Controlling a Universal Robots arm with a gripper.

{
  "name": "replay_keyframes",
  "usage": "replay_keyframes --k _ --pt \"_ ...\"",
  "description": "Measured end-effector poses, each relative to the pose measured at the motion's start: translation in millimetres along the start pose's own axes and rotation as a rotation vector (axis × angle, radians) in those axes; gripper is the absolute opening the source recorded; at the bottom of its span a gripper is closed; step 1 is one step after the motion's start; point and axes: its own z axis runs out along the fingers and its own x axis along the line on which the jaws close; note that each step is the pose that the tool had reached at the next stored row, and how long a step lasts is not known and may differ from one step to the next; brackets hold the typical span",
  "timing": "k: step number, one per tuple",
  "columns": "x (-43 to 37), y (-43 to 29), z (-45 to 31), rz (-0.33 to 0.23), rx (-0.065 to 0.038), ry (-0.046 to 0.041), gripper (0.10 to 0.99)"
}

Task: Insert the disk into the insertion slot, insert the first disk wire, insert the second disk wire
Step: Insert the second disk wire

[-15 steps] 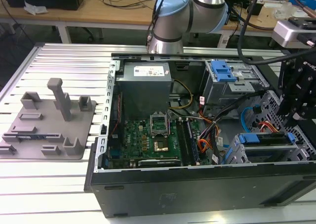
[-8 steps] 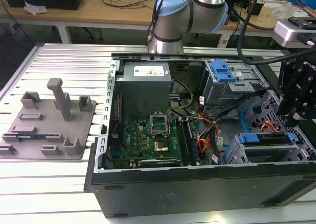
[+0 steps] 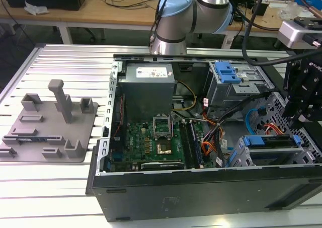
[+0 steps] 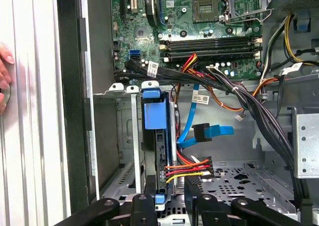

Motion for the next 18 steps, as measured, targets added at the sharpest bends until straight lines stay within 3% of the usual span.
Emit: replay_keyframes --k 3,4,7,8,9,11,12,13,15,18 --pt "-31.0 0.5 -3.1 -0.001 0.001 0.0498 0.365" --pt "-34.7 0.6 -3.3 -0.001 0.0 0.0621 0.365" --pt "-44.1 1.1 -4.3 -0.002 0.0 0.1261 0.365" --pt "-47.6 1.8 -4.5 -0.002 0.001 0.1542 0.365" --pt "-51.1 3.3 -4.6 -0.002 0.007 0.1735 0.365" --pt "-56.8 3.9 -5.2 0.007 0.052 0.1709 0.365" --pt "-58.0 4.0 -5.2 0.01 0.068 0.1693 0.365" --pt "-58.2 7.3 -5.2 0.012 0.074 0.169 0.365" --pt "-58.0 20.6 -5.3 0.01 0.075 0.1726 0.365" --pt "-59.7 26.6 -5.4 -0.003 0.077 0.1795 0.365"
